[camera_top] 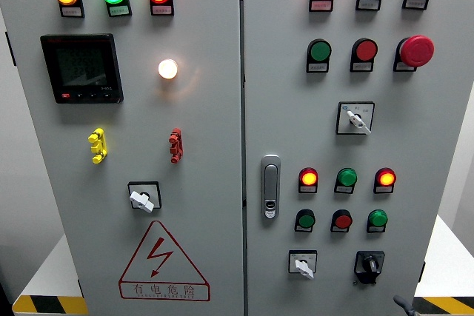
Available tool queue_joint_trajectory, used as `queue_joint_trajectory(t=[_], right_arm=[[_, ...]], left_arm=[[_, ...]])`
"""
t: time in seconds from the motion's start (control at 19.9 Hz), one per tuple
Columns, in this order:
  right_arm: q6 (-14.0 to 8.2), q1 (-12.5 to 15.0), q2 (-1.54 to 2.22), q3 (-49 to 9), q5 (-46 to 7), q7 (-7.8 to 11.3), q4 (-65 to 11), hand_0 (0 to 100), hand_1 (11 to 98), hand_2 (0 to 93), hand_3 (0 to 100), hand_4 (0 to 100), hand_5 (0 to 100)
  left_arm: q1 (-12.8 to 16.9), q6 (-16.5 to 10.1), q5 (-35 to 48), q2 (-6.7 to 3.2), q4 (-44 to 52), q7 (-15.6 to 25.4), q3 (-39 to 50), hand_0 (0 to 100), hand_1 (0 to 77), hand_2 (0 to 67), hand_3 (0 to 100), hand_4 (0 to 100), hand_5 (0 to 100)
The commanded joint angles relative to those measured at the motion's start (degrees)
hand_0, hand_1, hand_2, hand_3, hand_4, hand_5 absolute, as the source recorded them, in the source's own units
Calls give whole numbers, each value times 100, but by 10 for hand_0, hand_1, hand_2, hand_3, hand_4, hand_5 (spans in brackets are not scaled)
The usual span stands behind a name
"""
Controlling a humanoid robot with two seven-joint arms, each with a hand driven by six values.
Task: Trip black knob to open circuit
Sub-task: 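Raise the right hand up toward the black rotary knob at the bottom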
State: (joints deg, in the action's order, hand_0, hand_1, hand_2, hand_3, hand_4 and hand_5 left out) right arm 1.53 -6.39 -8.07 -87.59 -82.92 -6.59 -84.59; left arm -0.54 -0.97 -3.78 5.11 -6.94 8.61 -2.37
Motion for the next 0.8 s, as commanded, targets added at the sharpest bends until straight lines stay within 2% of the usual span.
queue_joint_trajectory(t=[0.0, 0.15, 0.45, 0.7, 0.75], right_arm=[[-21, -47, 7, -4, 205, -79, -48, 799, 557, 3, 903, 983, 1000], [-38, -91, 7, 5, 417, -237, -101, 829, 557, 6, 910, 995, 1000], [-39, -135, -1, 128, 426, -290, -224, 856, 553, 7, 915, 1000, 1000], [-30, -196, 7, 216, 435, -343, -242, 872, 546, 6, 920, 1000, 1000], [-30, -248, -1, 216, 435, -343, -233, 873, 544, 6, 920, 1000, 1000]], left_arm=[[1, 0, 0, -1, 0, 0, 0, 0, 31, 129, 214, 67, 15], [1, 0, 0, -1, 0, 0, 0, 0, 30, 129, 214, 67, 15], [1, 0, 0, -1, 0, 0, 0, 0, 32, 129, 214, 67, 15], [-7, 0, 0, -1, 0, 0, 0, 0, 30, 129, 214, 66, 15], [-7, 0, 0, 8, 0, 0, 0, 0, 30, 129, 214, 66, 15]])
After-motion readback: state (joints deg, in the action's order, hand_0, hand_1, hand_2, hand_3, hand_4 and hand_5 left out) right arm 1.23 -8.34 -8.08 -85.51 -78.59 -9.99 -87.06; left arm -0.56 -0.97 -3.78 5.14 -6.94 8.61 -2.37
